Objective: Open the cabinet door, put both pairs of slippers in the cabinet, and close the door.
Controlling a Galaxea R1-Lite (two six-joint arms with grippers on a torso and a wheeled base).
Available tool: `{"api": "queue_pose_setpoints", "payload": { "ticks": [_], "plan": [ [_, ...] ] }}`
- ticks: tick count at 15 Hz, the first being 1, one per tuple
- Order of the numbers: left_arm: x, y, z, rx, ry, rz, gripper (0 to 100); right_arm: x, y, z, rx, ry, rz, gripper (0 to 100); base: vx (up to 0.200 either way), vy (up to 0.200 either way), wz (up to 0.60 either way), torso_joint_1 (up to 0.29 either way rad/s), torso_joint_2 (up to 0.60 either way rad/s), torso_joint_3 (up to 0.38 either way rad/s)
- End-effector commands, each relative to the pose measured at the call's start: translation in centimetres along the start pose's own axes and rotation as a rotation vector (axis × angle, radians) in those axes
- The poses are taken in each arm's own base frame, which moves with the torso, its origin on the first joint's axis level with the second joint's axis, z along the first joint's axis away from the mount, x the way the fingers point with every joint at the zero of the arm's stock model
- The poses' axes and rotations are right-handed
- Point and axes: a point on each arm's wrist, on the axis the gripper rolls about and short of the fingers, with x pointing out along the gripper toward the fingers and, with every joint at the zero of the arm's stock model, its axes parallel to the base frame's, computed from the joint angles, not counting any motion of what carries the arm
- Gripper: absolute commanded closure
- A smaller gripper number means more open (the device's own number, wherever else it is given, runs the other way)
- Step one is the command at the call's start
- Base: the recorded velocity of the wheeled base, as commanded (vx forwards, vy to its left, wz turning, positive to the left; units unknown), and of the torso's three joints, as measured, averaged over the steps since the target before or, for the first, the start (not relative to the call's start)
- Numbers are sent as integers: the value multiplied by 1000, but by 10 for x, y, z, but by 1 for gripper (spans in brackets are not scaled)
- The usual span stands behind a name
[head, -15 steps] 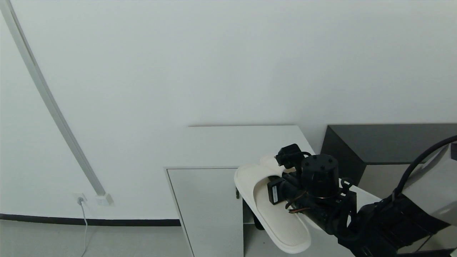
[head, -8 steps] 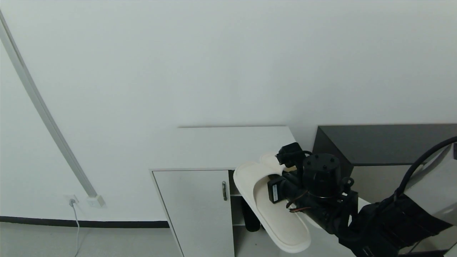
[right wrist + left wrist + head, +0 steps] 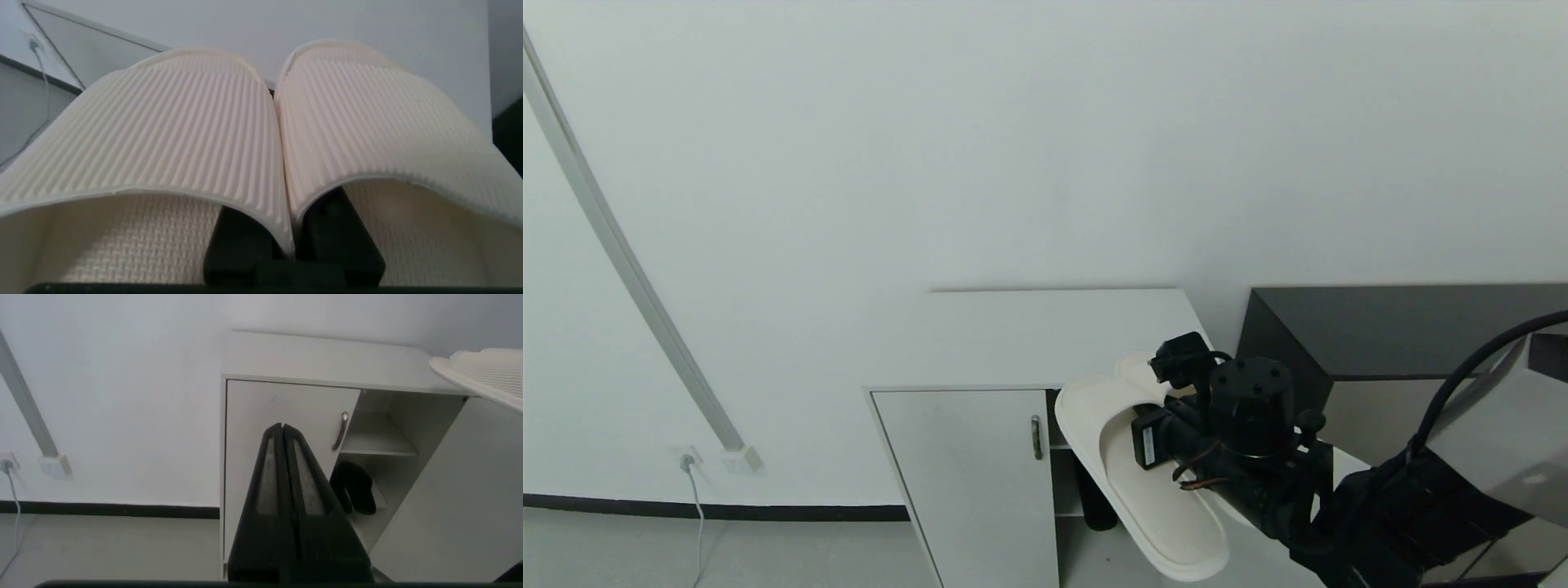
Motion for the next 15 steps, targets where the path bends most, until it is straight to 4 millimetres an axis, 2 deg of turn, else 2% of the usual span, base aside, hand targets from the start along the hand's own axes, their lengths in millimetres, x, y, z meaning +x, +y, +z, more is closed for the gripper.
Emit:
{"api": "queue_pose_setpoints", "payload": {
  "ticks": [1, 8, 15],
  "plan": [
    [0, 0, 0, 0, 0, 1, 100, 2, 0, -3, -2, 8, -2, 100, 0, 0, 0, 0, 0, 0],
    [0, 0, 0, 0, 0, 0, 100, 3, -1, -8, -6, 23, -5, 100, 0, 0, 0, -138, 311, 174],
    [0, 0, 0, 0, 0, 1, 100, 9, -2, -18, -10, 51, -12, 100, 0, 0, 0, -178, 415, 228]
  ]
}}
